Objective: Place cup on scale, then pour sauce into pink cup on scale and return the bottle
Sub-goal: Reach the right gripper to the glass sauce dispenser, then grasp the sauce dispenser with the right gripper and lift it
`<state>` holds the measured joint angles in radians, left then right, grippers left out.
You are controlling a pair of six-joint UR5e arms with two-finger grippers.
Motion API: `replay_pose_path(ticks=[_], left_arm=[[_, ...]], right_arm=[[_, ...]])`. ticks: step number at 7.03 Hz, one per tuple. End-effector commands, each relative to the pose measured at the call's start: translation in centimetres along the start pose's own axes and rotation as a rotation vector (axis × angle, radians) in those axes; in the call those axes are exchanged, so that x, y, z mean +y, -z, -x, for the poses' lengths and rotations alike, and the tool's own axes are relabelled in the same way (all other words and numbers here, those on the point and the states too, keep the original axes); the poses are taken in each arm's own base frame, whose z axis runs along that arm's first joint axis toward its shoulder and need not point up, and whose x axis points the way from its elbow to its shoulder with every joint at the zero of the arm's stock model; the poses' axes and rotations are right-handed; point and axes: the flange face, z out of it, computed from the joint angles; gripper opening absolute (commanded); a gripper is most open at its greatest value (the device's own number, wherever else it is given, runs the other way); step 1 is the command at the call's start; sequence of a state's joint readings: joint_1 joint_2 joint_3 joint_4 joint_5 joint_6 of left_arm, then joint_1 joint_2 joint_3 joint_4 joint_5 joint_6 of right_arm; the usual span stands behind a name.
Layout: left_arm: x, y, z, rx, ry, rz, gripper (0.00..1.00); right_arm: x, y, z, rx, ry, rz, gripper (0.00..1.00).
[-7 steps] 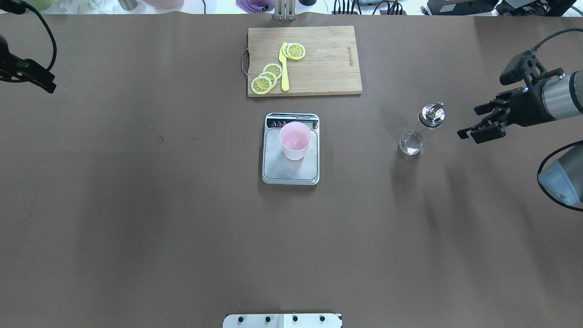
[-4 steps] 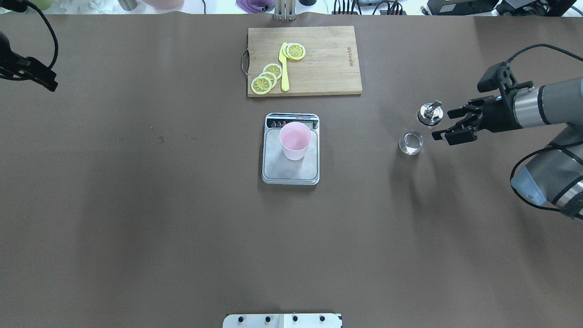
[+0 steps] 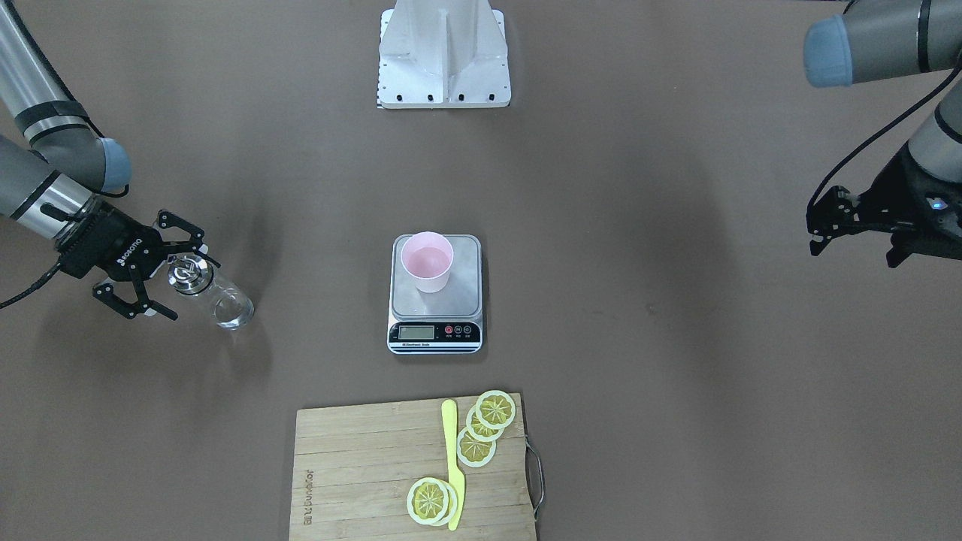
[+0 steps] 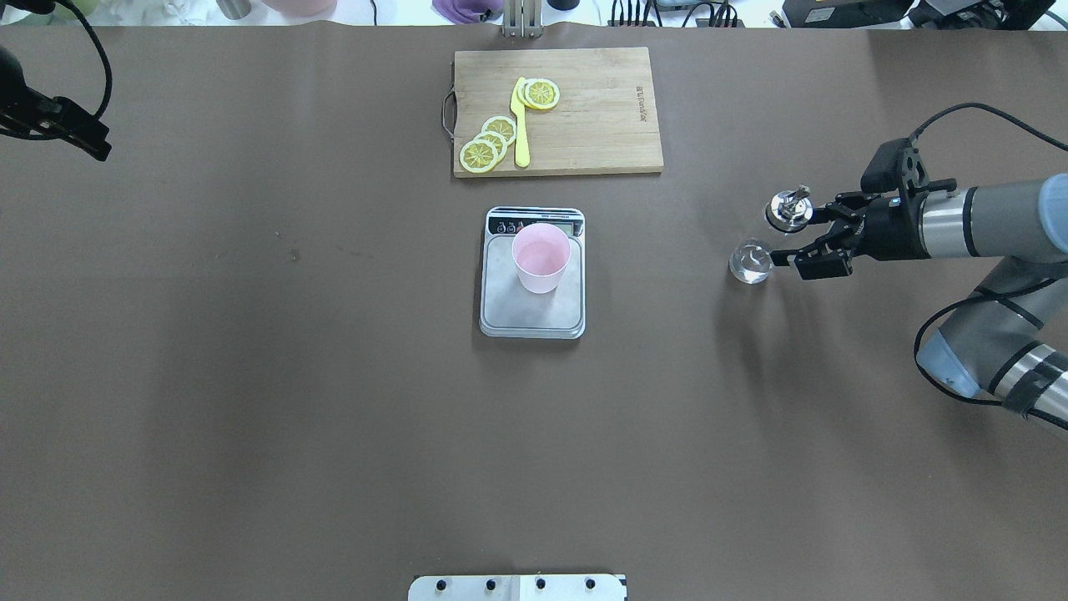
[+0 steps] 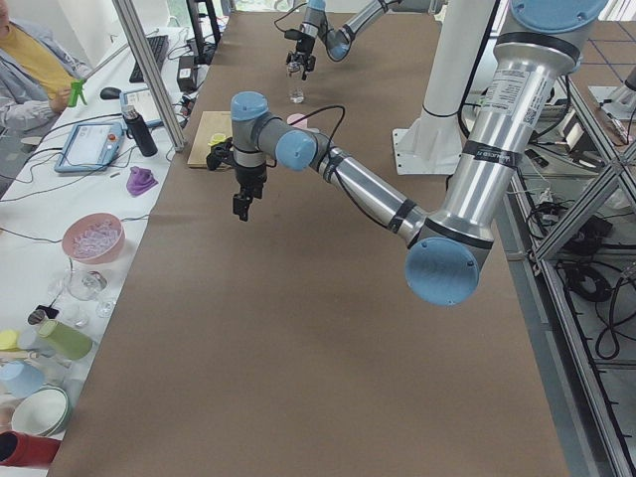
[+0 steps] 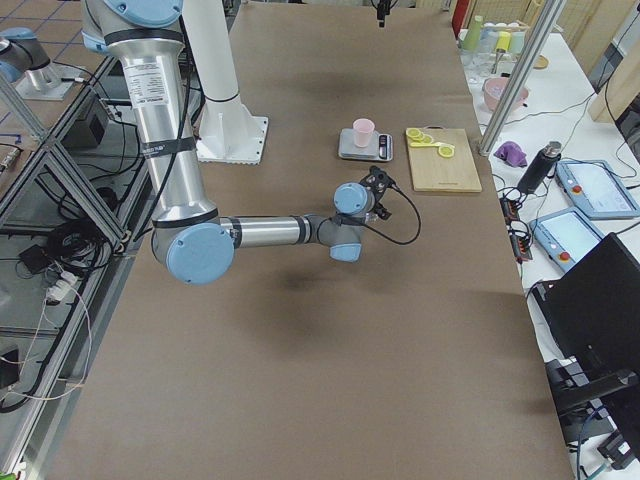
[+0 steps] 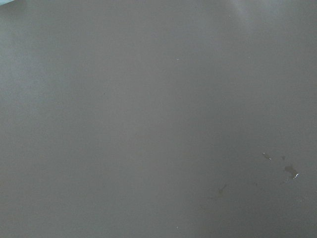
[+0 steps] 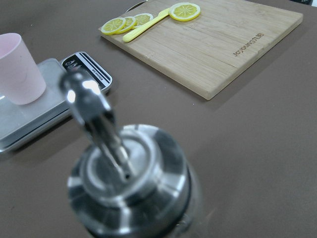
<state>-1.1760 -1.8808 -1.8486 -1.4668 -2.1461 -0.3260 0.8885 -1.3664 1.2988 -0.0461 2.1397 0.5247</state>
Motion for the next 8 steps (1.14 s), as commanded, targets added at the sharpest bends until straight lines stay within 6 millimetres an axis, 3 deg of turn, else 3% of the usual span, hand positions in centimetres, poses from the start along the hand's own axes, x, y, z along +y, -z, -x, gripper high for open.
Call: replay_pose_path(ticks=[1, 5, 7, 8], left_arm=[[0.0, 0.0, 0.0, 0.0, 0.001, 0.0, 0.97], [-0.3, 0.4, -0.2, -0.001, 0.002, -0.006, 0.97], [-0.8, 0.7, -0.5, -0.006, 0.006, -0.001, 0.97], [-1.1, 1.0, -0.8, -0.007, 0.006, -0.003, 0.97]], right_arm=[[1.5, -1.3, 0.2, 0.009, 0.029, -0.051, 0.95], [1.7, -0.5, 0.7, 0.043, 0.078, -0.198, 0.99], [4.3, -2.8, 2.5, 0.034, 0.091, -0.255, 0.99], [4.5, -3.5, 3.3, 0.037, 0.091, -0.271, 0.99]])
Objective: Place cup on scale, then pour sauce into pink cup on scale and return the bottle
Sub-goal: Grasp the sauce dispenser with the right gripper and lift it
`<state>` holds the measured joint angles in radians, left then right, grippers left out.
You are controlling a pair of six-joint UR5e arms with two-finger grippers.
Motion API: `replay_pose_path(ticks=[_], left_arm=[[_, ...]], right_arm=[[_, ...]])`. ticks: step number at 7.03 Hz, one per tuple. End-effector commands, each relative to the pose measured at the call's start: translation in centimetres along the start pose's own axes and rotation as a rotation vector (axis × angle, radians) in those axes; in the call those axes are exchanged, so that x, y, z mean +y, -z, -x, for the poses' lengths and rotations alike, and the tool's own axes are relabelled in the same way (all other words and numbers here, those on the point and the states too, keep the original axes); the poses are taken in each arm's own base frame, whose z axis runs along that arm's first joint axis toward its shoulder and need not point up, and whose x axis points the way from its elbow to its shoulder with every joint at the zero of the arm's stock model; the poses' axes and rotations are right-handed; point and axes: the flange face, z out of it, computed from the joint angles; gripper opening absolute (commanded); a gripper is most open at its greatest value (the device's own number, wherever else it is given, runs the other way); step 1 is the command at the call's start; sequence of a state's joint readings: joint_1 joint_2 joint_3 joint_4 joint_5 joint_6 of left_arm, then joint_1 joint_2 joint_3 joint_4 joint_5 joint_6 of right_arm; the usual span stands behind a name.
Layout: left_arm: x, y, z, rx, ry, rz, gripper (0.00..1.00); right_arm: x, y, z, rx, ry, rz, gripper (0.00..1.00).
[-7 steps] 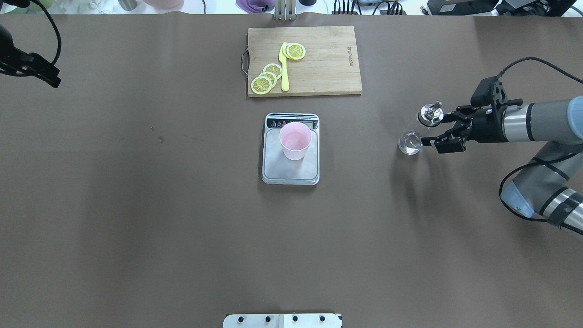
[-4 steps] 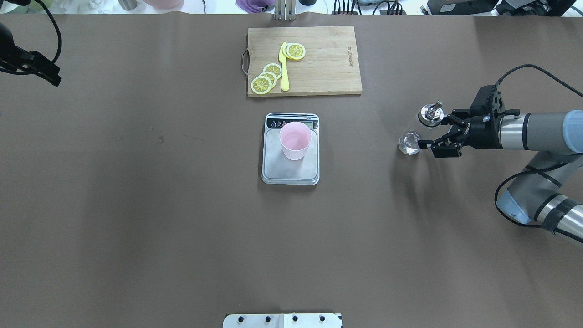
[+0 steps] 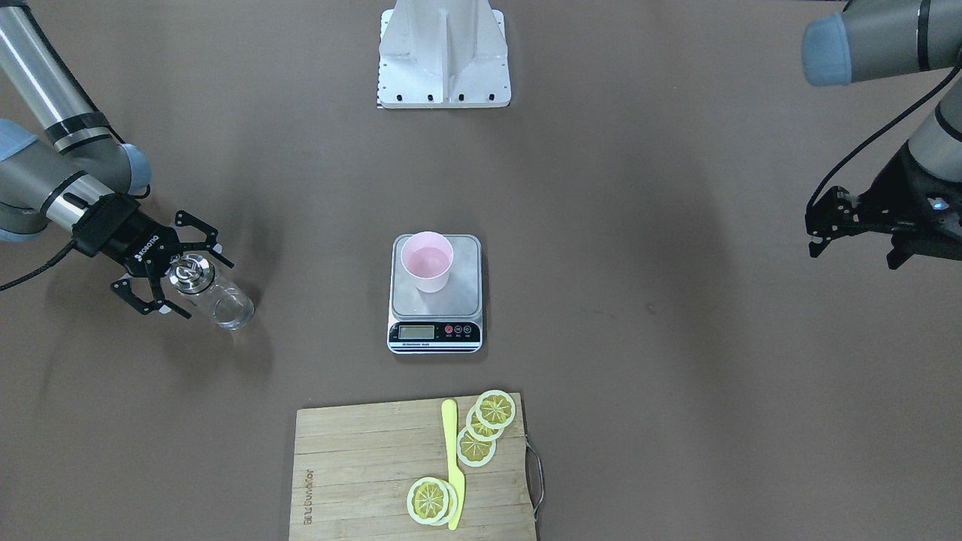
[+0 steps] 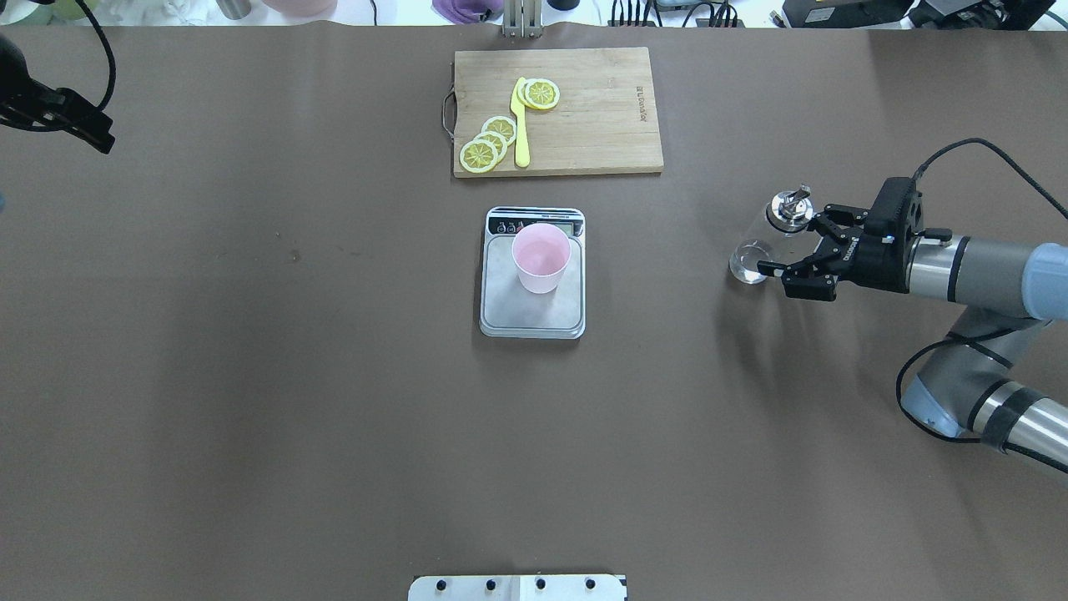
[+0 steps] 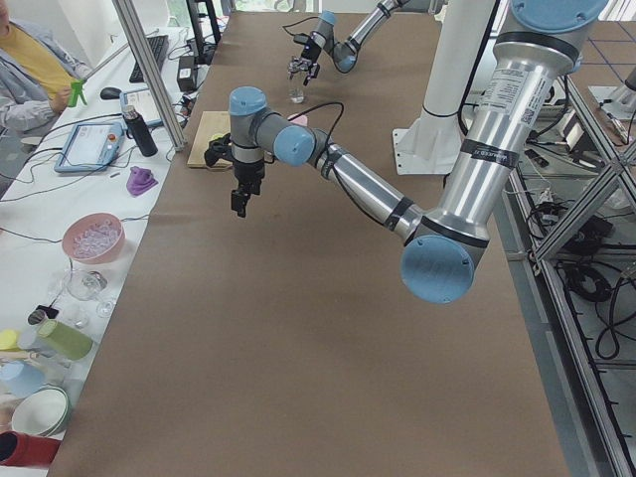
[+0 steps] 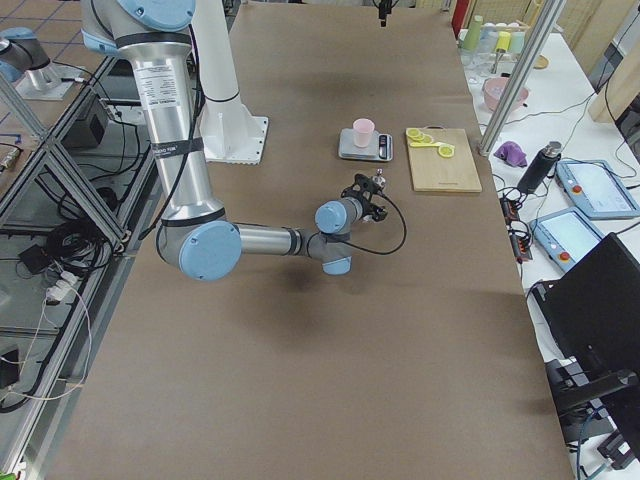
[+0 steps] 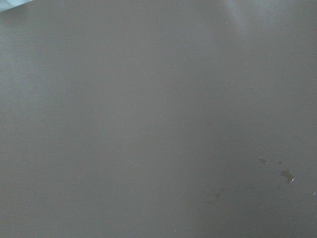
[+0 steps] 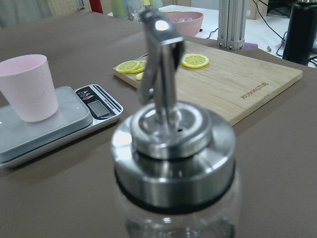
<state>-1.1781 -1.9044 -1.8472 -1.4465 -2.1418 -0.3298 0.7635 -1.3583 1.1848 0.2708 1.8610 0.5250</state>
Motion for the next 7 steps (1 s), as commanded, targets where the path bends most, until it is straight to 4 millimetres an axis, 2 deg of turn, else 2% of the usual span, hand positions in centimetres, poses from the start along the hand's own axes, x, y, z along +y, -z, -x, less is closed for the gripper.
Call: replay_pose_path(ticks=[1, 2, 3, 4, 6, 7], left_arm=[[-0.3, 0.3, -0.2, -0.005, 0.003, 0.003, 0.97], [-0.3, 0.3, -0.2, -0.005, 0.003, 0.003, 0.97], [-0.3, 0.3, -0.2, -0.005, 0.003, 0.003, 0.97], [-0.3, 0.4, -0.2, -0.006, 0.003, 0.001, 0.97], [-0.4, 0.5, 0.0, -0.008, 0.007, -0.002, 0.97], [-0.4, 0.7, -0.1, -0.005, 0.005, -0.004, 0.97]], right_arm=[[0.5, -1.0, 1.4, -0.001, 0.004, -0.034, 0.98], [0.2, -1.1, 1.2, 0.015, 0.006, -0.047, 0.93], [0.0, -1.1, 0.8, 0.048, 0.007, -0.066, 0.79], [-0.7, -1.3, 0.6, 0.069, 0.007, -0.087, 0.72], [-1.3, -1.7, 0.4, 0.087, 0.007, -0.106, 0.72], [-1.4, -1.7, 0.2, 0.107, 0.009, -0.116, 0.54]])
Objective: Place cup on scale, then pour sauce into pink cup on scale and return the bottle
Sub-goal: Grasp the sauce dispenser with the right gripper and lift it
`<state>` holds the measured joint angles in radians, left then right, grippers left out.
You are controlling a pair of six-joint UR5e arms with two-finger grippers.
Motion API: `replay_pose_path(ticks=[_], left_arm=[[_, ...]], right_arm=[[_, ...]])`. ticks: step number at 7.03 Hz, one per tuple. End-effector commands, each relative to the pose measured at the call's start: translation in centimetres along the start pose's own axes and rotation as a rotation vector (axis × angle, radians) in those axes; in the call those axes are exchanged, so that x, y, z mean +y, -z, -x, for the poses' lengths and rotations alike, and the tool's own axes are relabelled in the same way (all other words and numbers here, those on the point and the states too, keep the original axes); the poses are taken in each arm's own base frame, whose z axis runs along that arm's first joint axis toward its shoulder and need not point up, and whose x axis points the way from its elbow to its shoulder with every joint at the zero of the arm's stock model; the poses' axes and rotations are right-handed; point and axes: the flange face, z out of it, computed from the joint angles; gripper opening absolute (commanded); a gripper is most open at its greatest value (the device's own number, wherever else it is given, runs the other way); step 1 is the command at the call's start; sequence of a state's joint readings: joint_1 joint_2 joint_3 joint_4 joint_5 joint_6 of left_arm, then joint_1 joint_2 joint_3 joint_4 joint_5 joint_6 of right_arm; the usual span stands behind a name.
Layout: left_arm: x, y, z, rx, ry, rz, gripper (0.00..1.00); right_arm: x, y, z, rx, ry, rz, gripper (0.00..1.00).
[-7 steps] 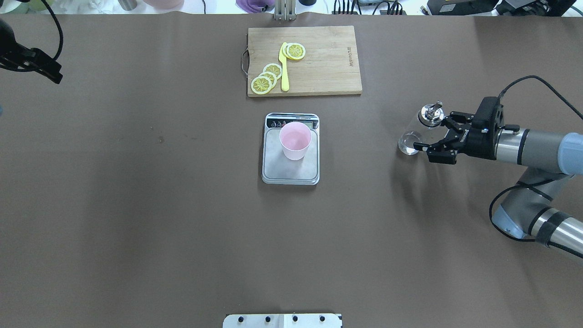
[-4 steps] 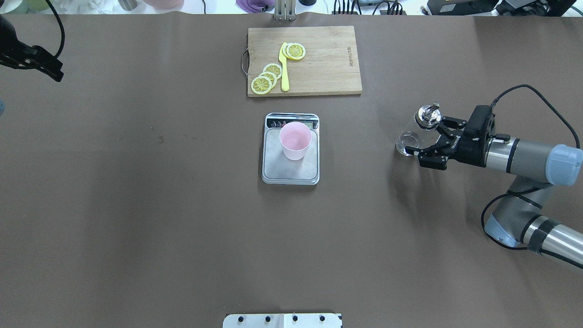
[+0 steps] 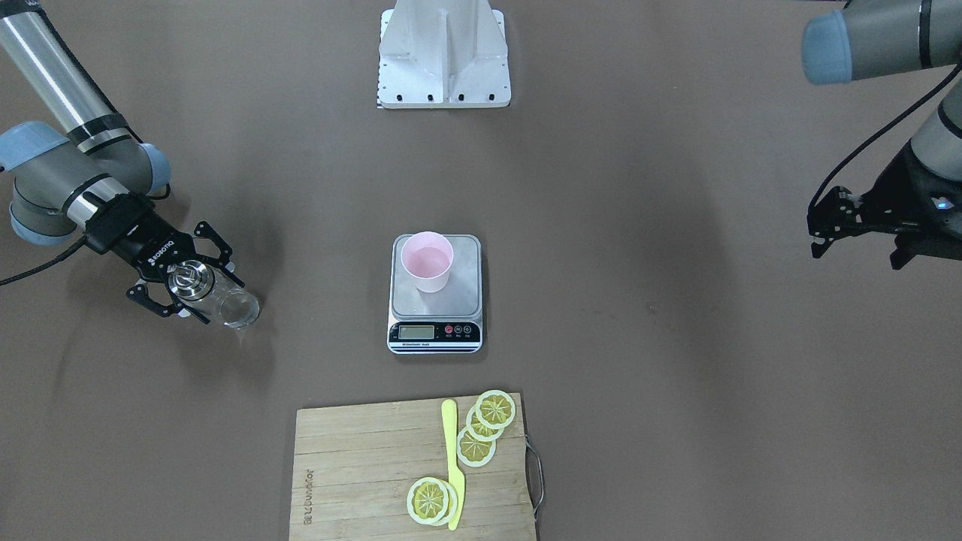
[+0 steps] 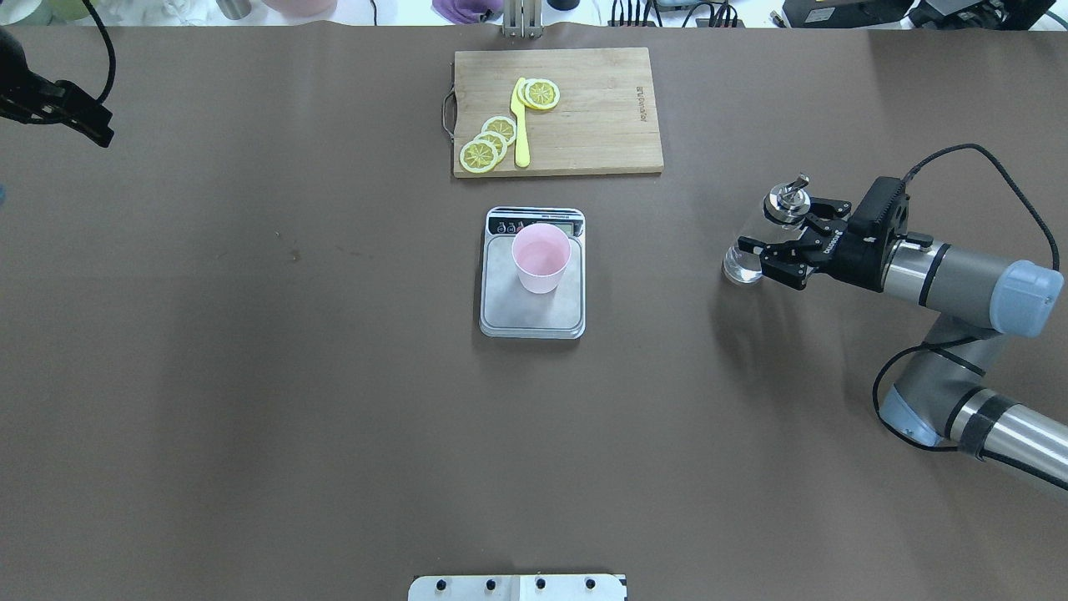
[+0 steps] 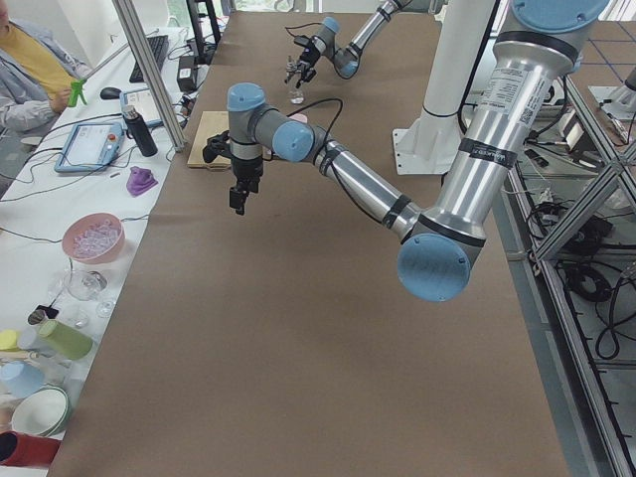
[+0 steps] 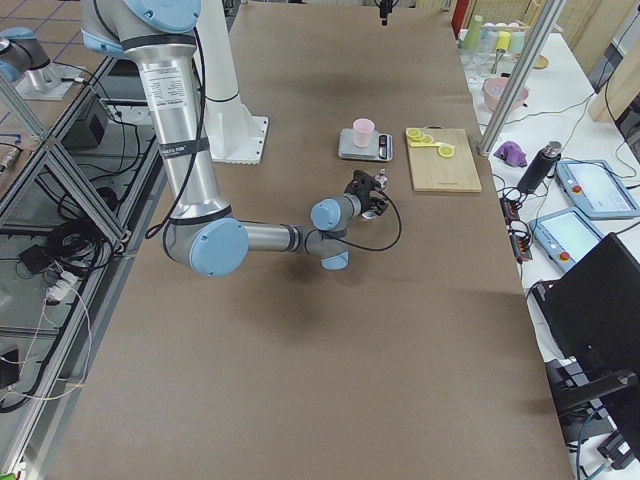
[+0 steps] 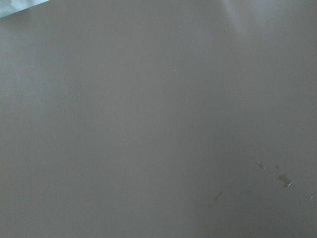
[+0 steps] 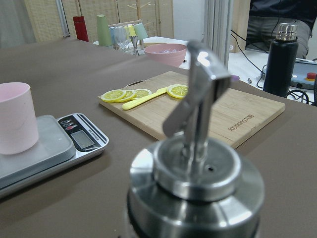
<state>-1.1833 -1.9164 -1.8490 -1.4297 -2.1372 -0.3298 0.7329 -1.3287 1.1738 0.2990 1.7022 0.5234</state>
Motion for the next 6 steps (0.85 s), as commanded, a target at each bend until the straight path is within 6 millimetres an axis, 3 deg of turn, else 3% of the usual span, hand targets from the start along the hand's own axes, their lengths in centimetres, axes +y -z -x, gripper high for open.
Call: replay_pose_path(ticks=[1, 2, 3, 4, 5, 6], left_arm=[[-0.2, 0.2, -0.3, 0.003, -0.003, -0.003, 0.97], [-0.7, 0.7, -0.8, 0.0, 0.006, 0.011, 0.97], [-1.3, 1.3, -1.4, -0.006, 0.014, 0.022, 0.97], [-1.3, 1.5, -1.4, -0.006, 0.016, 0.023, 0.97], [-1.3, 1.5, -1.4, -0.006, 0.016, 0.023, 0.97], [-1.3, 1.4, -1.4, -0.006, 0.017, 0.024, 0.97]], right_arm=[[-0.2, -0.3, -0.2, 0.026, 0.001, -0.004, 0.53], [-0.7, -0.6, -0.1, 0.03, 0.002, -0.017, 0.55], [-1.2, -1.0, 0.0, 0.058, 0.002, -0.042, 0.43], [-1.1, -0.9, 0.4, 0.056, -0.003, -0.059, 0.13], [-0.7, -0.4, 0.3, 0.061, -0.01, -0.057, 0.0], [-0.7, -0.3, 0.1, 0.073, -0.01, -0.045, 0.0]])
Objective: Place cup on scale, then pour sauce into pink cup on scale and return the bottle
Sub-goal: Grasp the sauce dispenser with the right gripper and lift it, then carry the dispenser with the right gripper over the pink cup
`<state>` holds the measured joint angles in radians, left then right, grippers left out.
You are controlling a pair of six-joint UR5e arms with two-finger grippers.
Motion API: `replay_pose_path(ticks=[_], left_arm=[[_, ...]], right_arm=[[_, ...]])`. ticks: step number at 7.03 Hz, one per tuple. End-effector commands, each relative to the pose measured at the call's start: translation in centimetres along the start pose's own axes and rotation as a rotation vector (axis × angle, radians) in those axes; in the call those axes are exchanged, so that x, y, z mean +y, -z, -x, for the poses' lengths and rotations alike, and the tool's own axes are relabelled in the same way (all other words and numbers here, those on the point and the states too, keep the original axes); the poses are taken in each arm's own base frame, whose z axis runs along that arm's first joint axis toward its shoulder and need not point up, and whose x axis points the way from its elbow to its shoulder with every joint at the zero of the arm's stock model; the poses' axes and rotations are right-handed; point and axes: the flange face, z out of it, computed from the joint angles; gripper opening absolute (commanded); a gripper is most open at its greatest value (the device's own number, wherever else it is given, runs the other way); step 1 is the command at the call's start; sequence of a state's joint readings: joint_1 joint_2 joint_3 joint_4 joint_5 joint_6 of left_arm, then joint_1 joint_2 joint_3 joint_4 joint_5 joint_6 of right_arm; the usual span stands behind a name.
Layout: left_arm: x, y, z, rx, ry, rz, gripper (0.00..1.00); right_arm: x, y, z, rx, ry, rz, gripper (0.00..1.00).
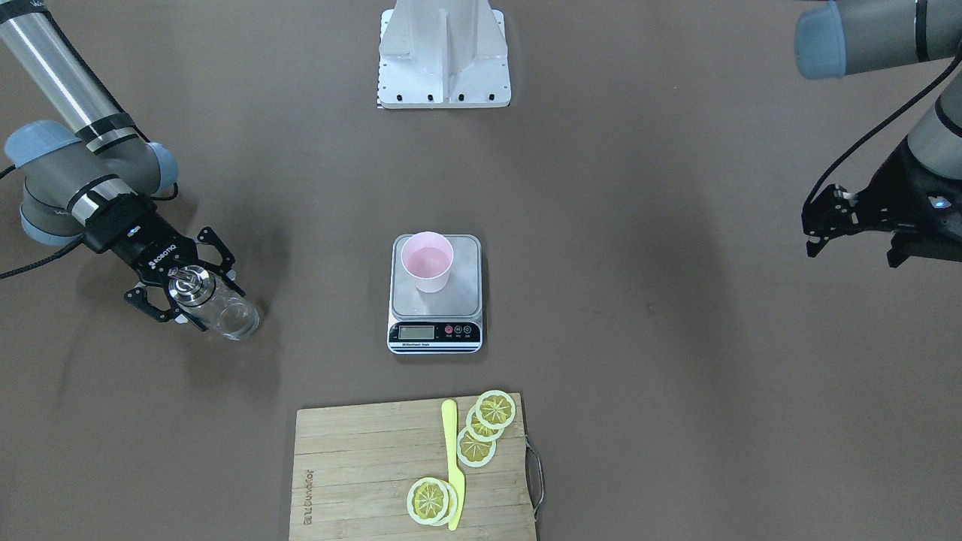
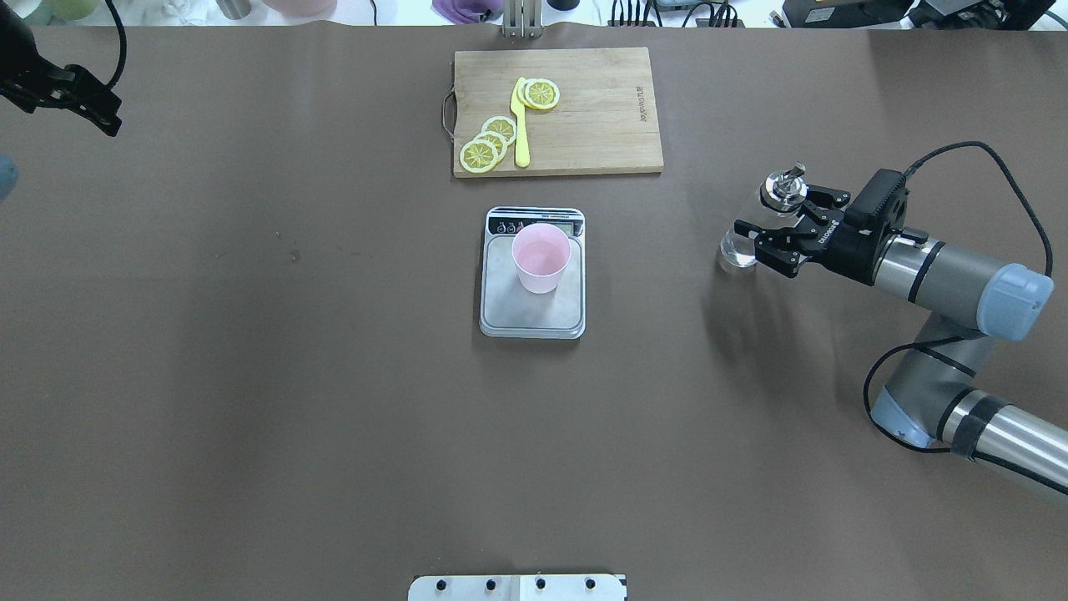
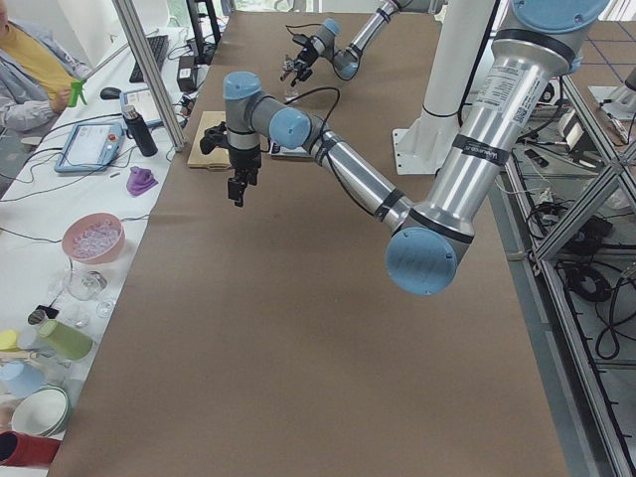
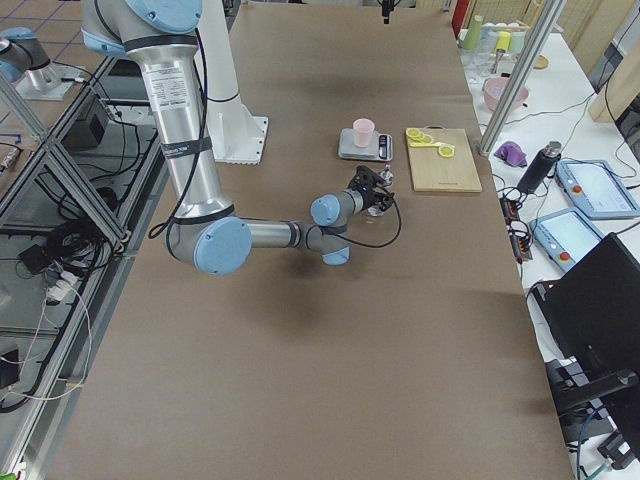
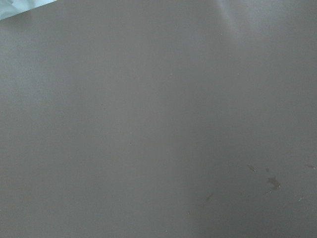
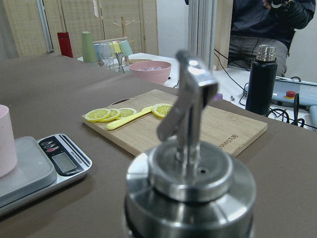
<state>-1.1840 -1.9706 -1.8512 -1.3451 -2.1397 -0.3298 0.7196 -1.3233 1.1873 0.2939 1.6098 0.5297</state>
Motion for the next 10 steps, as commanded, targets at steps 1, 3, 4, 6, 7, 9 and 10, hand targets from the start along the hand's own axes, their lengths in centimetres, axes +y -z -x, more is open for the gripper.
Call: replay_pose_path(ticks=[1, 3, 4, 6, 7, 9, 10], left_arm=[[0.1, 0.0, 0.0, 0.0, 0.001, 0.002, 0.97], [0.1, 0.1, 0.1, -0.001, 0.002, 0.001, 0.97], [0.2, 0.0, 0.2, -0.001, 0.003, 0.002, 0.97], [0.3, -0.4, 0.4, -0.003, -0.002, 0.01, 0.97], [0.3, -0.6, 0.5, -0.004, -0.004, 0.013, 0.97], [0.2, -1.0, 0.7, -0.005, -0.003, 0.019, 0.97], [0.2, -1.1, 0.8, -0.005, -0.002, 0.02, 0.97]], right_arm=[[0.1, -0.1, -0.9, 0.047, 0.007, 0.041, 0.0], [-3.3, -1.1, 0.2, 0.126, 0.064, 0.085, 0.0], [-5.5, -1.5, 1.6, 0.153, 0.067, 0.108, 0.0], [-13.0, -2.5, 7.8, 0.227, 0.071, 0.265, 0.0], [-15.2, -2.6, 13.0, 0.296, 0.132, 0.346, 0.0], [-15.9, -3.8, 21.4, 0.424, 0.268, 0.427, 0.0], [-15.6, -4.8, 23.0, 0.43, 0.299, 0.494, 0.0]])
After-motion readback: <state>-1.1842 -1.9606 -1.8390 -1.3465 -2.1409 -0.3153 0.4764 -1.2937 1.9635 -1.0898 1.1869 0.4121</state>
